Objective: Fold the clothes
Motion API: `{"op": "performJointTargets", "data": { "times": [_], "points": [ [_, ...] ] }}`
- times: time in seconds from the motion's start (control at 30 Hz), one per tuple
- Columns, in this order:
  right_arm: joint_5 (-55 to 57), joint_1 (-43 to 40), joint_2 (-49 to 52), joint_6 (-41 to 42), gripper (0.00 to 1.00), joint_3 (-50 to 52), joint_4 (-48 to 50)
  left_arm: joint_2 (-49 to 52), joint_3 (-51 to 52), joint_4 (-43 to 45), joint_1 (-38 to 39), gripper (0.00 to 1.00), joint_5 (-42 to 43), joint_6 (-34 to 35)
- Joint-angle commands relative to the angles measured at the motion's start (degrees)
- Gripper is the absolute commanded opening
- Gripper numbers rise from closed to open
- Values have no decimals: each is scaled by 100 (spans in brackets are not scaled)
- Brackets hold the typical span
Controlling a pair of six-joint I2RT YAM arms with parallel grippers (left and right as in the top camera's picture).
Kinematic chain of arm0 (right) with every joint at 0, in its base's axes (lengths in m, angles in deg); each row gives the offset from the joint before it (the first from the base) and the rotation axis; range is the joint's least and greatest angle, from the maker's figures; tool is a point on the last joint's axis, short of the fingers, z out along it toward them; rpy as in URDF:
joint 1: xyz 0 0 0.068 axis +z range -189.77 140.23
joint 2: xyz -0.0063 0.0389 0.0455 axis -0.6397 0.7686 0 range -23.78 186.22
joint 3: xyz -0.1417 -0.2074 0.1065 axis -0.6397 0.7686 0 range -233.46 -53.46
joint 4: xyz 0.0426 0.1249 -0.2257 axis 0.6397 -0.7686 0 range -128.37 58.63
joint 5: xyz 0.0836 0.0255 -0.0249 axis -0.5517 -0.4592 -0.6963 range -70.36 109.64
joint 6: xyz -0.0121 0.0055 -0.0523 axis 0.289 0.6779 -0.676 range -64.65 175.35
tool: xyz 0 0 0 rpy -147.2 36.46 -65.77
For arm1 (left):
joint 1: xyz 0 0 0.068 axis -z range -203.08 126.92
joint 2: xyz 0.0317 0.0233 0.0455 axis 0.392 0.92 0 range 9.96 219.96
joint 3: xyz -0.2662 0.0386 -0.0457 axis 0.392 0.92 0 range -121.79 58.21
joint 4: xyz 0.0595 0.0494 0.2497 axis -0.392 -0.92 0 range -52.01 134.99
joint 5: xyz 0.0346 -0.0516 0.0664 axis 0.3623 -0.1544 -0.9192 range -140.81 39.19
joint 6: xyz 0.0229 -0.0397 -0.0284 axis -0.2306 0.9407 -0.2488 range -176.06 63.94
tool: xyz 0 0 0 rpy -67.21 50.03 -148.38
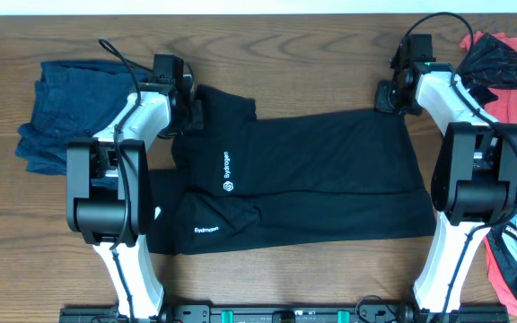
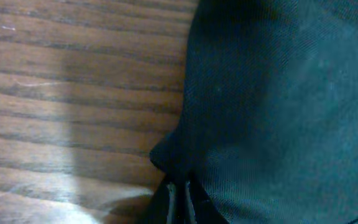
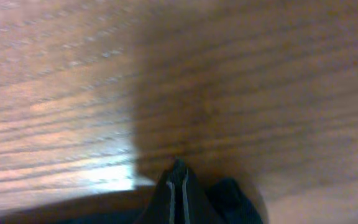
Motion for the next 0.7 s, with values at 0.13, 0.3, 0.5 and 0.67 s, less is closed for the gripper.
{"op": "performJointTargets", "data": {
  "times": [0.13,0.3,0.5,0.67],
  "points": [
    [734,-125,-732,175,1,22,-442,-752,4,-396,-4,6,-46,111],
    [761,-195,-1147,177,1,22,-1027,-1475,4,-964,-4,6,-46,378],
    [887,-221,-1440,175,1,22,-2026,-2275,4,-1690,-2,6,-44,555],
    [999,-225,-1574,175,1,22,-2791,-2470,4,-2457,-2,6,-42,684]
  ]
}}
